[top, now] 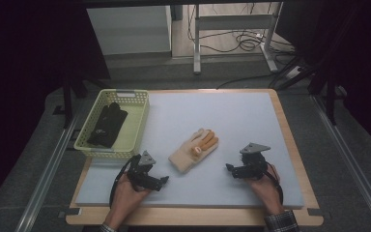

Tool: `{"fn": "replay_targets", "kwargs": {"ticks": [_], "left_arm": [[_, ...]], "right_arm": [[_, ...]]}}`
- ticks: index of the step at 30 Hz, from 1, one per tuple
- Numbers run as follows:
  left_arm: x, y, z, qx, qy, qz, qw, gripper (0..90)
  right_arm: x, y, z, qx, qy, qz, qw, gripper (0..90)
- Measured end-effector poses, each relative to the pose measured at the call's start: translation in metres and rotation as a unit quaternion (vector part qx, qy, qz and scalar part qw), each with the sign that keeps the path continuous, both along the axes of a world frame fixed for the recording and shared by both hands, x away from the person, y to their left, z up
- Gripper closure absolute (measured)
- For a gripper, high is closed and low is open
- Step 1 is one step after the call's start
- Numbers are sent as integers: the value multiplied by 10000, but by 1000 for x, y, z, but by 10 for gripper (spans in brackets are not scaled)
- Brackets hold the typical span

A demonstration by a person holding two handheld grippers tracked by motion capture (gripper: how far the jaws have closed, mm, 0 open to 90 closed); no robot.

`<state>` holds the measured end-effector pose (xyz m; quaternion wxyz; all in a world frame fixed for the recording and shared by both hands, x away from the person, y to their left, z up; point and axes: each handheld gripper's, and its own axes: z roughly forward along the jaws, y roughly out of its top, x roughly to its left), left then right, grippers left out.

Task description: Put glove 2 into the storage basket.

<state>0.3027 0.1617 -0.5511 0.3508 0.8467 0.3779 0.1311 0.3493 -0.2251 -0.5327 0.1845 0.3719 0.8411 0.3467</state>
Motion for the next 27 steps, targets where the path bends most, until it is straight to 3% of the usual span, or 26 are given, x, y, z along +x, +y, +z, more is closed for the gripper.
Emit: {"fn": "replay_targets", "kwargs": {"ticks": [10,17,20,27], "left_arm": [[0,0,0,-1,3,-20,10000,12],[3,-1,4,-139,118,-45,9998,0],[4,-4,8,-211,124,-112,9996,0],[14,-20,20,-165,87,-285,9994,0]], "right_arm": [[-1,0,-1,-6,-34,-11,10000,161],[-1,0,-1,-18,-52,-13,10000,159],[-1,0,-1,-26,-68,-14,10000,158],[-2,1,-1,-59,-111,-25,9999,157]]}}
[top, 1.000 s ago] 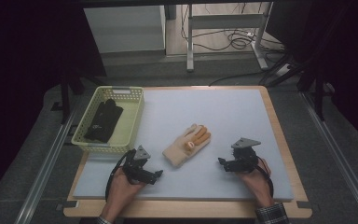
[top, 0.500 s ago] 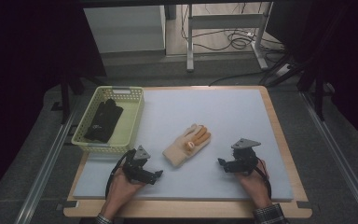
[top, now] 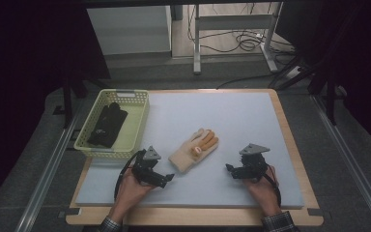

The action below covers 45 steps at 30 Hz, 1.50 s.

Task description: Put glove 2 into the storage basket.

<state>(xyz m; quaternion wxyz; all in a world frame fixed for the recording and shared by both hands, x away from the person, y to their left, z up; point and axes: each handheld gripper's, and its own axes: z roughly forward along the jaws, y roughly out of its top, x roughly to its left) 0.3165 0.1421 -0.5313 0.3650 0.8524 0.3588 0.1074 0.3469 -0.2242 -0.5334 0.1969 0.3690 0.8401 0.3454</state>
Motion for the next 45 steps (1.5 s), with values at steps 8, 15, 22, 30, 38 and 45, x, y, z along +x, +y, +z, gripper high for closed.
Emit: {"fn": "replay_targets", "kwargs": {"ticks": [8,15,22,30,38,45], "left_arm": [[21,-31,17,164,-31,-214,9996,0],[41,-65,20,414,-36,-368,9985,0],[61,-89,11,660,17,-445,9968,0],[79,-105,1,852,118,-410,9954,0],[85,-97,7,558,259,-520,9967,414],[87,-92,10,369,510,-482,9969,591]], "right_arm": [[0,0,0,6,6,2,10000,157],[0,0,0,7,8,3,10000,157],[0,0,0,1,-1,0,10000,157],[0,0,0,7,3,4,10000,157],[0,0,0,2,-4,2,10000,157],[0,0,0,-6,-10,3,10000,157]]}}
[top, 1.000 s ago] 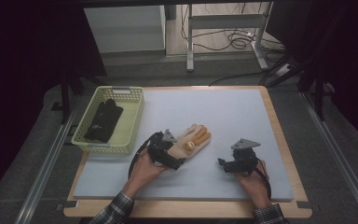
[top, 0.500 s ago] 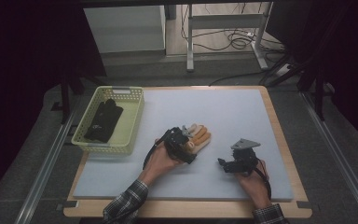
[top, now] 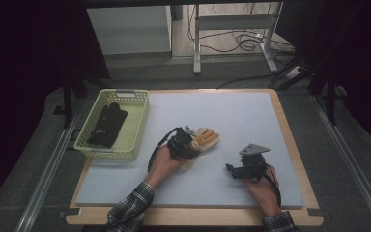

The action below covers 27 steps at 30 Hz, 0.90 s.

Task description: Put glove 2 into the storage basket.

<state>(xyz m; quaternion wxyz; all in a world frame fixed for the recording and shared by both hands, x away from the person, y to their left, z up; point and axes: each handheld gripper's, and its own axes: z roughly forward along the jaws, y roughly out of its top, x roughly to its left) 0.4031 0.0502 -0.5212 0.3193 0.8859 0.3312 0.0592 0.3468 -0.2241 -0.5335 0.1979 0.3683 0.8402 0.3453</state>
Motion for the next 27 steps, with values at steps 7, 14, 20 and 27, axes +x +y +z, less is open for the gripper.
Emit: {"fn": "replay_targets", "kwargs": {"ticks": [7,14,20,27], "left_arm": [[4,4,9,100,40,-59,9999,603],[9,16,27,-93,18,245,9997,601],[11,27,50,-80,-121,383,9992,599],[15,49,78,-37,-268,634,9976,594]], "right_arm": [[0,0,0,1,-1,1,10000,157],[0,0,0,3,0,1,10000,157],[0,0,0,-1,-16,8,10000,157],[0,0,0,-3,-18,12,10000,157]]}}
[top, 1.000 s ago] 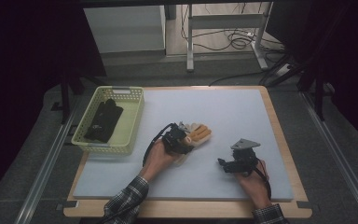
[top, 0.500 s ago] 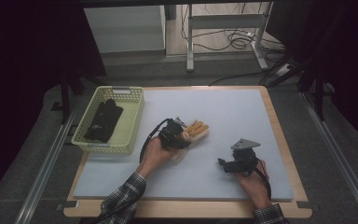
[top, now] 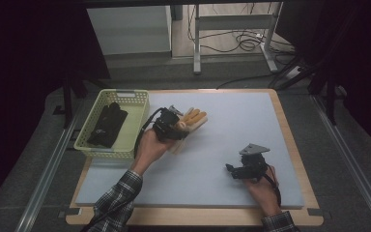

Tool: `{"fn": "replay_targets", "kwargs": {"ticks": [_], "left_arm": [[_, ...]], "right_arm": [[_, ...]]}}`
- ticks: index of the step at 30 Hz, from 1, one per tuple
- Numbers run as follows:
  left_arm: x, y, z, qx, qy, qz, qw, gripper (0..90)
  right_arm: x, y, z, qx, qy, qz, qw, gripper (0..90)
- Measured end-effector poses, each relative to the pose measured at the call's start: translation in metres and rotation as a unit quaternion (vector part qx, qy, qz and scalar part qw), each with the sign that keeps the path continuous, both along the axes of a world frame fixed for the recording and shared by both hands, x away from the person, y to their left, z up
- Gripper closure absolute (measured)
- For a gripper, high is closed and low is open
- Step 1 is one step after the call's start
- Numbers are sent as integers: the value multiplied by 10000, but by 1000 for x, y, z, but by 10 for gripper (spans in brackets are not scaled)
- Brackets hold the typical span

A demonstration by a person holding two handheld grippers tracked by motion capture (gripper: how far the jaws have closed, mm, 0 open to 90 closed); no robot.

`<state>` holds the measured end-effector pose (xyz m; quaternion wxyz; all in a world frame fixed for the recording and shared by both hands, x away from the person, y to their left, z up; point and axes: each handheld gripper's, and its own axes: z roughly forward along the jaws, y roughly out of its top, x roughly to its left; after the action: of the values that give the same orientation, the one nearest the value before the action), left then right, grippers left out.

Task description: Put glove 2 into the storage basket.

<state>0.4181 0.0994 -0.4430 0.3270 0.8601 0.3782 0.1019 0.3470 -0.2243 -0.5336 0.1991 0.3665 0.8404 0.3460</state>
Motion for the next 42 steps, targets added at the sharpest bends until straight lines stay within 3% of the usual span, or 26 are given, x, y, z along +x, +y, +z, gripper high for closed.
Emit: {"fn": "replay_targets", "kwargs": {"ticks": [6,12,20,27,33,42], "left_arm": [[7,29,20,-35,-65,333,9994,593],[12,63,35,13,-140,720,9973,592],[19,112,39,132,-169,1309,9912,588],[25,152,25,224,-84,1844,9826,585],[31,174,2,372,59,2180,9752,581],[49,171,-26,704,354,2252,9711,574]], "right_arm": [[0,0,0,17,7,-4,10000,157],[0,0,0,18,8,-6,10000,157],[0,0,0,19,10,-3,10000,157],[0,0,0,21,11,-1,10000,157],[0,0,0,27,16,-6,10000,157],[0,0,0,20,2,-6,10000,157]]}}
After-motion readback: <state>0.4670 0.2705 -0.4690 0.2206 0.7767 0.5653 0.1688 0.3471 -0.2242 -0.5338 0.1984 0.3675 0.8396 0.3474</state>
